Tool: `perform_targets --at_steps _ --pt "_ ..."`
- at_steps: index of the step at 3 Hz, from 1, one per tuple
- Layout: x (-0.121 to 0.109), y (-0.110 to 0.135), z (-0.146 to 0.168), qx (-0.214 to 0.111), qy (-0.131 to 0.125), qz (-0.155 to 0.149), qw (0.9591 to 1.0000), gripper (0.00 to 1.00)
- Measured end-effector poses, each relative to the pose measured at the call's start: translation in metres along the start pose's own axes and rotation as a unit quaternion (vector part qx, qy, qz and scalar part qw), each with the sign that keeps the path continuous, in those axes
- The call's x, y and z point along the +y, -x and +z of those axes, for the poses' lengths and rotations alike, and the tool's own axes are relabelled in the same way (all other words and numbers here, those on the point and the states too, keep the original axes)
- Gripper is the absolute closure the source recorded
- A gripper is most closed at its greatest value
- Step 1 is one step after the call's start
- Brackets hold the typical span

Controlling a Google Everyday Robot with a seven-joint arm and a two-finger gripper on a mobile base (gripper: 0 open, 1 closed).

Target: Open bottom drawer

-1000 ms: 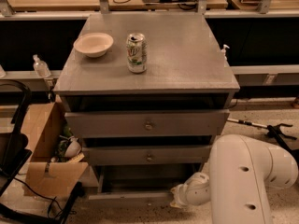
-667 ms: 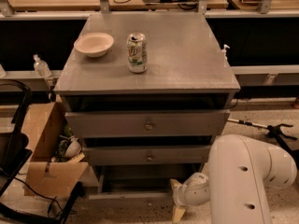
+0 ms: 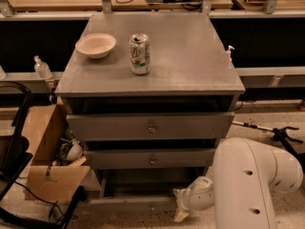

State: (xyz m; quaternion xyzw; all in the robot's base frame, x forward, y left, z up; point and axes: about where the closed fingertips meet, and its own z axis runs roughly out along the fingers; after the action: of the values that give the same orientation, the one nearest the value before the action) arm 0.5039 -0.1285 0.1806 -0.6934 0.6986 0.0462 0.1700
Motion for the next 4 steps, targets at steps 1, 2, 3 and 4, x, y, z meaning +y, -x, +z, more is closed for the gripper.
perform_targets --at_steps 1,2,3,4 --pt "0.016 -0.007 0.0 0.004 0.012 0.016 0.9998 0.5" --pt "0.036 -0.013 0.0 0.017 0.03 0.032 0.9989 0.73" --pt "0.035 -0.012 -0.005 0.017 0.03 0.032 0.9989 0.96" --pt "0.035 -0.011 -0.008 0.017 0.03 0.032 0.9989 1.0"
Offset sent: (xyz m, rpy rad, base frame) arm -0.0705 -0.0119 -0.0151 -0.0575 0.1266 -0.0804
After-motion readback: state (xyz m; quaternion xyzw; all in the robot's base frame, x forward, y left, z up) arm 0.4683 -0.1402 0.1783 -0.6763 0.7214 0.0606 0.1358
